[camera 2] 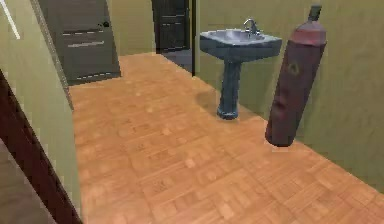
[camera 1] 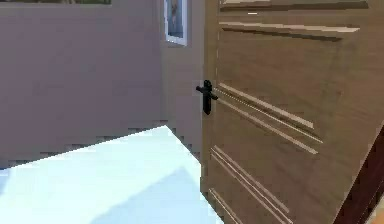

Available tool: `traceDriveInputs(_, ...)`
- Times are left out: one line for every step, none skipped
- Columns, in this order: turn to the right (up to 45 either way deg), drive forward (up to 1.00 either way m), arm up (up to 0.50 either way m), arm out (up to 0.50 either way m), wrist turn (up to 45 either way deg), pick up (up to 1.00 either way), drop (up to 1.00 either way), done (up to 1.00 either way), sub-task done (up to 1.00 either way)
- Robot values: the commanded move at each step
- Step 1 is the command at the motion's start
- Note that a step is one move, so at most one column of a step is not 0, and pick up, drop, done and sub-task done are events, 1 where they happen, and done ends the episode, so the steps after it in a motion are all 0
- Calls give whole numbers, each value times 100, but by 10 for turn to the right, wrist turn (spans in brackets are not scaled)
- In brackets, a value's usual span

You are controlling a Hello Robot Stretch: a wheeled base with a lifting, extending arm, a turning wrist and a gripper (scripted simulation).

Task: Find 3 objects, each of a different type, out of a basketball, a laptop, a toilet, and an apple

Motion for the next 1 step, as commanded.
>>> traceDriveInputs(-450,0,0,0,0,0,0,0,0)
